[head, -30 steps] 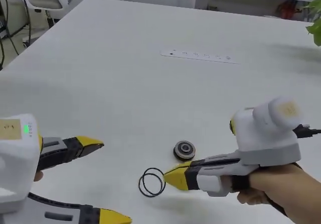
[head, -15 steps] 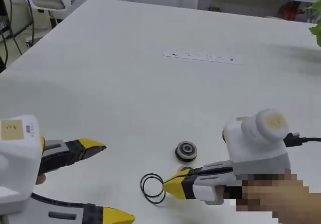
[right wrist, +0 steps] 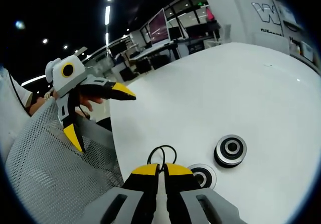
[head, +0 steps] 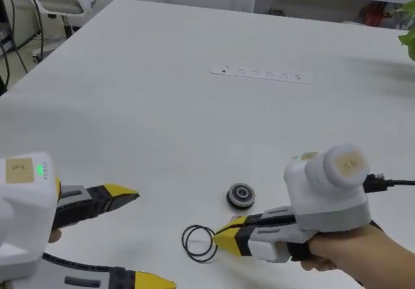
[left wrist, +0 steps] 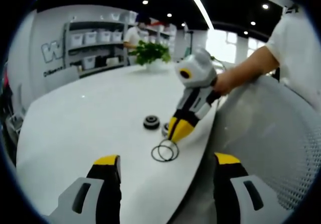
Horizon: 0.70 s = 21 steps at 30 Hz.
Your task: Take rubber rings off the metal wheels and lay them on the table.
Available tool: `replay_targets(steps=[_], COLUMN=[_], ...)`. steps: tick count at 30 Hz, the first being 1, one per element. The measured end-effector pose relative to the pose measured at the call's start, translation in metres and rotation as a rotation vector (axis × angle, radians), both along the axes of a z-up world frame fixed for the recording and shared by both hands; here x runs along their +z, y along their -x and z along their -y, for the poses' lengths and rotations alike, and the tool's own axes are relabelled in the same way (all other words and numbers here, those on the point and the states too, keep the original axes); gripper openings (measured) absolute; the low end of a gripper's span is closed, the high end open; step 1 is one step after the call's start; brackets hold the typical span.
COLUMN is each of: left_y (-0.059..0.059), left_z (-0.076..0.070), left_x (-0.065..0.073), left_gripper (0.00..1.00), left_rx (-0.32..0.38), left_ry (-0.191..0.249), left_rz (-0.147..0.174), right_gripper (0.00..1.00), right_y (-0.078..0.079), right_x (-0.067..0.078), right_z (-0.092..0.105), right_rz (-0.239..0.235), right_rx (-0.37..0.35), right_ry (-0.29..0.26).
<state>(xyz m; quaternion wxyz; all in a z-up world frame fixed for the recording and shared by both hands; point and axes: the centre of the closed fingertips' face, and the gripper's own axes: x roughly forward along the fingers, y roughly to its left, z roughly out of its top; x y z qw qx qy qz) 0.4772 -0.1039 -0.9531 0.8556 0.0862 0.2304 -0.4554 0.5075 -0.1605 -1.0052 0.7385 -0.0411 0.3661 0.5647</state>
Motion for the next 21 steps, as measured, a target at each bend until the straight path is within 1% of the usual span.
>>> replay_targets(steps=[4,8,12,16,21], left_y=[0.000,0.000,-0.001,-0.001,-0.001], left_z=[0.000,-0.001,-0.002,-0.002,-0.002], left_x=[0.001,0.001,0.001,0.002,0.002], left_gripper=[0.76,0.75,0.74,0.74,0.74], left_rx=[0.002,0.008,0.015,0.018,0.015], left_ry=[-0.001,-0.002,-0.005,-0.004,-0.006], left_rz=[0.005,0.004,0.007,0.010,0.011], right_gripper=[0.07,0.10,0.12,0.13,0.15], right_y=[0.001,0.002,0.000,-0.006,-0.012], right_x=[0.004,0.004,0.007,0.012,0.021], right_z=[-0.002,-0.002,-0.001,0.001,0.003], right_rz=[-0.011,-0.009,0.002,0.017,0.032], right_rx=[0.000,0.003,-0.002,-0.017,-0.038], right_ry=[-0.019,-0.011,-0.012,-0.020,-0.048])
